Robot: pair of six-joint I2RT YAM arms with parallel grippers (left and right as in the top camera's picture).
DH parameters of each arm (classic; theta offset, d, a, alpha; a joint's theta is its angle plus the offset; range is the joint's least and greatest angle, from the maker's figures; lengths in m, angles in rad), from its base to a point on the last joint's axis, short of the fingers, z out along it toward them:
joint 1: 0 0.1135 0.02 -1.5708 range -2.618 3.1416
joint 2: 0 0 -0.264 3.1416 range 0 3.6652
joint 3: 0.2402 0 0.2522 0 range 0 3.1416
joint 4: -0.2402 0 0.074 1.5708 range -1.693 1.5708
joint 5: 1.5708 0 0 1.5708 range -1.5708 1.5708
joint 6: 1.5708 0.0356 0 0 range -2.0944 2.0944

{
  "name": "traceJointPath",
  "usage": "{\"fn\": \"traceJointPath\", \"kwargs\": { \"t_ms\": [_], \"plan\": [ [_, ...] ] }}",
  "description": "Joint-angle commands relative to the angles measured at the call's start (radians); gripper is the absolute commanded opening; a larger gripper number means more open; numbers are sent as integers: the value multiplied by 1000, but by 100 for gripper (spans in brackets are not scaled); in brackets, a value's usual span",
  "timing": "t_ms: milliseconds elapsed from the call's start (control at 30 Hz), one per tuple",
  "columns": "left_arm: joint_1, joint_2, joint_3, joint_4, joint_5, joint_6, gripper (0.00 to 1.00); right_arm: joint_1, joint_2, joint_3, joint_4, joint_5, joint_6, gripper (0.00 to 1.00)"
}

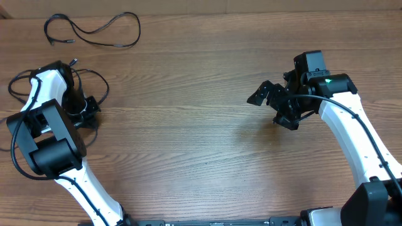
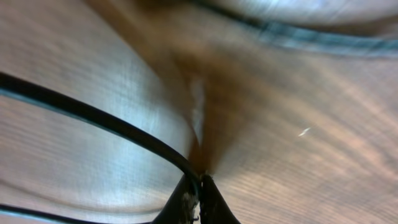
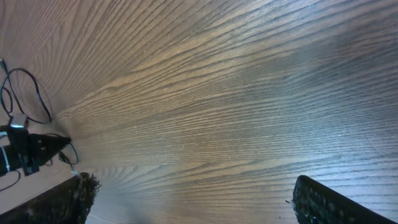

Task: Untangle cables

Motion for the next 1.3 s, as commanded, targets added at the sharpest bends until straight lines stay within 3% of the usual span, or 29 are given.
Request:
{"fn": "traceJointPath", "kwargs": {
  "t_ms": [0,100,467,500,567,700,967,1100,1267],
  "plan": [
    [-4,10,-16,-46,-11,-99,5,5,-1,21,5,-10,1,100],
    [0,10,-14,-96,-89,-195,4,5,-1,21,6,-10,1,100],
    [88,10,23,-149,-89,-263,4,5,-1,21,2,-9,-2,100],
    [95,10,34,-156,-89,-262,7,5,-1,21,2,-9,-2,100],
    [112,10,76,-175,-89,-240,30,5,-1,21,3,-9,-2,100],
    [120,10,201,-230,-89,-220,50,5,-1,21,7,-10,-2,100],
    [131,10,533,-243,-71,-214,49,5,-1,21,2,-10,-2,100],
    [155,15,533,-185,-86,-231,56,5,-1,21,-10,-10,2,100],
    [174,40,454,-108,-89,-251,55,5,-1,21,-17,-10,2,100]
  ]
}}
